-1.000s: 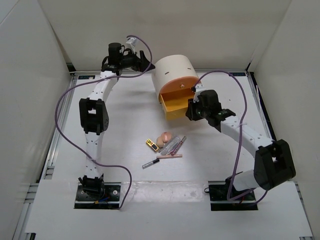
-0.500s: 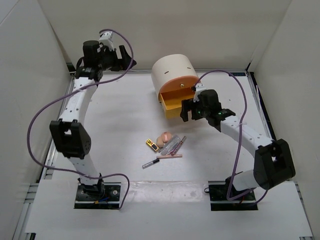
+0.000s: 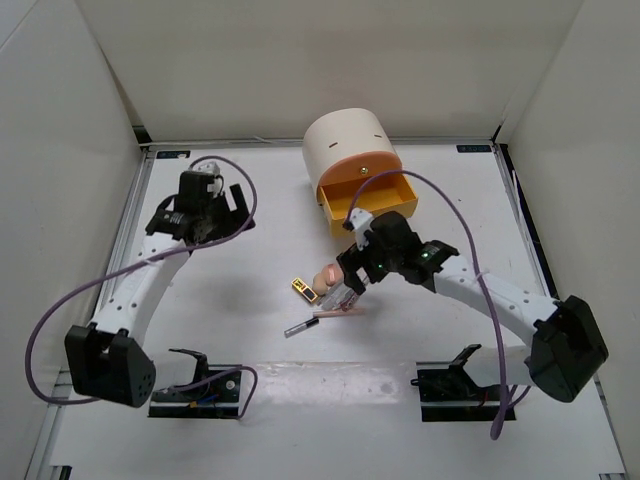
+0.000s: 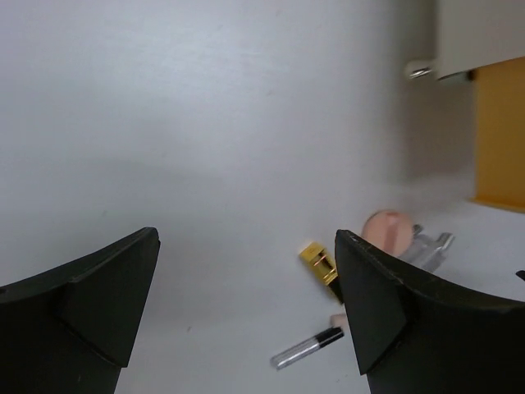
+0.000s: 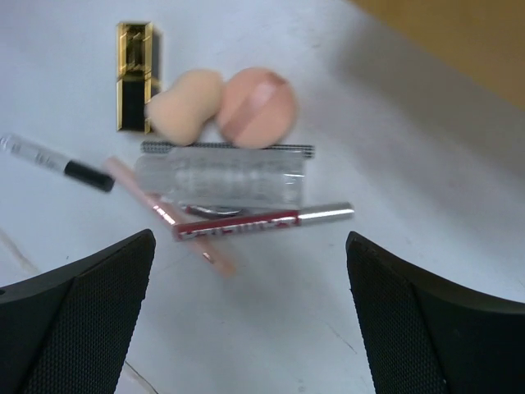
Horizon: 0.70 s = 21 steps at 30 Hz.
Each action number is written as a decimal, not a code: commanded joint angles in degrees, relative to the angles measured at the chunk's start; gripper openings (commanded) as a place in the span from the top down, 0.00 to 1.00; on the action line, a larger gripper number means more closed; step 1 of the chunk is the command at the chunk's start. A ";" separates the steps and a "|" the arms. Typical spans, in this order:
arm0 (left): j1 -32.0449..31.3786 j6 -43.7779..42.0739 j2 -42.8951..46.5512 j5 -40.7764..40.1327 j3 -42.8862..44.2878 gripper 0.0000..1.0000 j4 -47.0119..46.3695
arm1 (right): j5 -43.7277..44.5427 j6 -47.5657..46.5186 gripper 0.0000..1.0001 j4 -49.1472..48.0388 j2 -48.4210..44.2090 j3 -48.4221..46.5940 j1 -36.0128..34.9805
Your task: Organize the makeup
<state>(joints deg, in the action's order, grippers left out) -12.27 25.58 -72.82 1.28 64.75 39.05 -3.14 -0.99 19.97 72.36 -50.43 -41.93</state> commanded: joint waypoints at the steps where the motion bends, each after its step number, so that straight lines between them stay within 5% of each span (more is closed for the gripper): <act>1: -0.91 4.11 7.58 -9.45 -3.91 0.02 7.34 | -4.06 -7.17 0.01 -2.03 3.57 -1.58 -4.80; 11: -1.26 1.94 20.16 -7.34 -9.20 0.02 9.64 | -5.04 -23.26 0.01 2.53 14.47 -7.92 -7.63; 21: -1.35 -2.03 16.66 -7.34 -7.71 0.02 9.82 | -3.89 -25.90 0.06 6.05 20.27 -10.21 -10.27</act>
<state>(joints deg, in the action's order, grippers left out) -13.37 25.39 -55.94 -5.65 56.23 49.08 -7.25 -24.97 23.79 91.11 -58.76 -51.31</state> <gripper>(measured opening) 0.985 0.942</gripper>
